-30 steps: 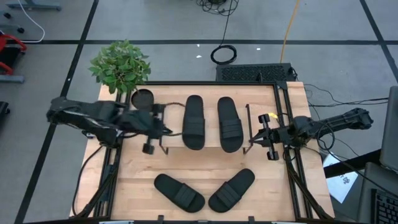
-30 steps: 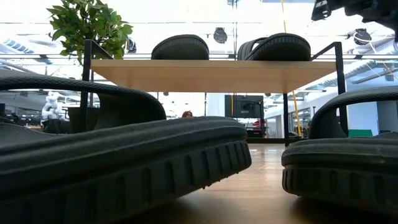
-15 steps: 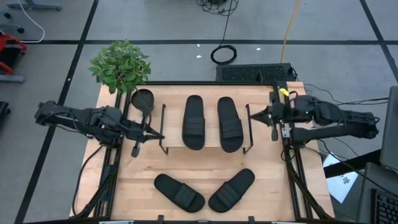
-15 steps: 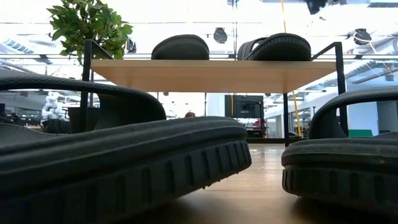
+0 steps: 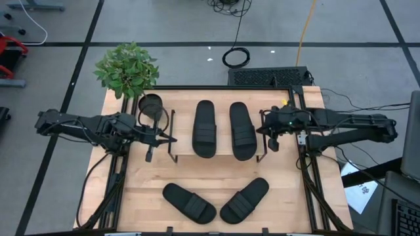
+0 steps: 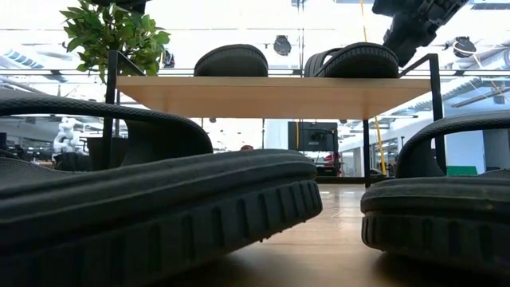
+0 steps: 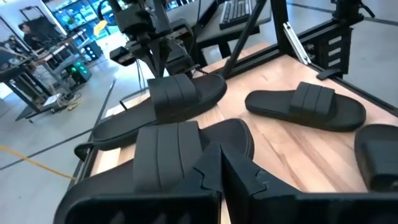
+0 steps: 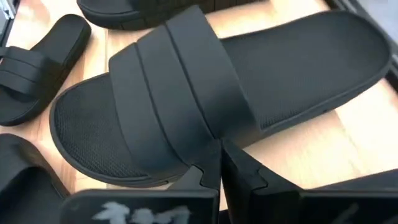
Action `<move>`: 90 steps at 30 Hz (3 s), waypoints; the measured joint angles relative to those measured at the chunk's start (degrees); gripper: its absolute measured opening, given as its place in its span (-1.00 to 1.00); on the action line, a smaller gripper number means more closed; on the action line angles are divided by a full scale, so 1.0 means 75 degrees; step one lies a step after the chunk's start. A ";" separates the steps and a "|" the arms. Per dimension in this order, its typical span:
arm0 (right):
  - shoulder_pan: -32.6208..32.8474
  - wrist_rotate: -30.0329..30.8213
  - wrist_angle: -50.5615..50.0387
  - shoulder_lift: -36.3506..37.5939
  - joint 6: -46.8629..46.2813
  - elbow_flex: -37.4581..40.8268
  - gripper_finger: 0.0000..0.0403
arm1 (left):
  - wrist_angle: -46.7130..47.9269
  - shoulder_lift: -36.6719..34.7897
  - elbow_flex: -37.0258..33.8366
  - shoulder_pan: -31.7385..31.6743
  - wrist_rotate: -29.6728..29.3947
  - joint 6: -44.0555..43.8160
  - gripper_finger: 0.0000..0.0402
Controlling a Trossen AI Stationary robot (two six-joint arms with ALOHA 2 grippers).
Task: Pick and place slides into the shelf
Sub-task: Adjust the right black slide on the shelf, then put the black slide under the shelf
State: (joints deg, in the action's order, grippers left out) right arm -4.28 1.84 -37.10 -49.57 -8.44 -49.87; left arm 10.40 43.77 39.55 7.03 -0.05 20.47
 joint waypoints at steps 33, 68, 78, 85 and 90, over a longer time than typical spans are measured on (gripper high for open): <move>-0.0014 -0.1290 0.0005 -0.0502 -0.0467 -0.0003 -1.00 | 0.0425 -0.0002 0.0000 0.0000 0.0000 -0.0166 -0.98; 0.1241 -0.3274 0.0192 0.2495 0.1750 -0.0003 -1.00 | -0.1331 -0.0441 -0.1955 0.0546 0.0602 0.0562 -1.00; 0.1283 -0.3485 0.3484 0.2573 0.2205 0.1179 -1.00 | -0.2778 -0.1191 -0.2133 -0.0876 0.3079 0.1887 -1.00; 0.1280 -0.3475 0.5562 0.1265 0.2284 0.2213 -1.00 | -0.3406 -0.0688 -0.2133 -0.2150 0.3742 0.0726 -1.00; 0.1072 -0.3440 0.5266 0.1601 0.2901 0.2460 -1.00 | -0.2710 -0.1294 -0.2136 -0.2548 0.3331 0.1128 -1.00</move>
State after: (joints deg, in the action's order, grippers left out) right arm 3.76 -23.96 2.39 -37.57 13.31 -31.42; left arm -9.92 34.06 23.53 -12.08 24.93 28.93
